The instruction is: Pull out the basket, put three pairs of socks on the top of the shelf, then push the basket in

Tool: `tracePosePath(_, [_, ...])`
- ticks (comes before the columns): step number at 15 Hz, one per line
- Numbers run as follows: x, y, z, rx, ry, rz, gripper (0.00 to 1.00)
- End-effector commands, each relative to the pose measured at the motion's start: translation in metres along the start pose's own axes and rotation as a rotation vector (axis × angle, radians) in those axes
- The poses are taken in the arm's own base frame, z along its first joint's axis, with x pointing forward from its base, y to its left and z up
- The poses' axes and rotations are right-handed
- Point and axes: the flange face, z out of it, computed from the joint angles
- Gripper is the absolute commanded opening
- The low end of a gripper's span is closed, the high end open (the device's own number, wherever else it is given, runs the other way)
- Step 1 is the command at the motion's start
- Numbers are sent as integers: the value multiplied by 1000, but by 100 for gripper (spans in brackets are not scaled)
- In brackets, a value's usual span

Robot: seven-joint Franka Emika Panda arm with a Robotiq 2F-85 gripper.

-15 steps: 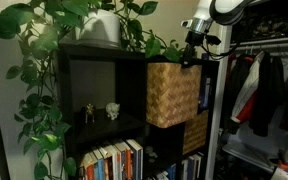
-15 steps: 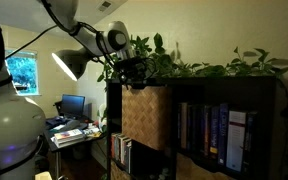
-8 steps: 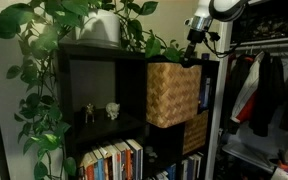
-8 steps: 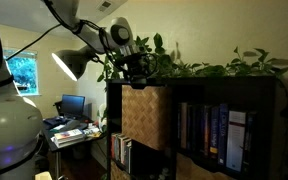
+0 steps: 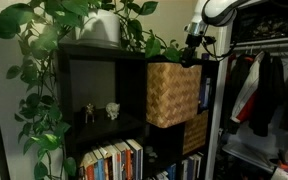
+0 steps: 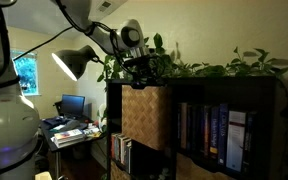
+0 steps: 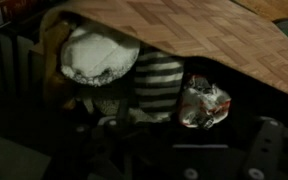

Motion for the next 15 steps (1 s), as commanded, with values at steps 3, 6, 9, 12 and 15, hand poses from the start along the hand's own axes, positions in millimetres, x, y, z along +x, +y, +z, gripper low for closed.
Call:
tracePosePath(3, [10, 10, 27, 68, -9, 67, 100])
tracePosePath(6, [12, 6, 37, 39, 40, 43, 100])
tracePosePath(9, [14, 3, 40, -39, 102, -18, 100])
tracePosePath(12, [9, 0, 45, -65, 80, -26, 68])
tracePosePath(15, [7, -2, 44, -59, 68, -22, 46])
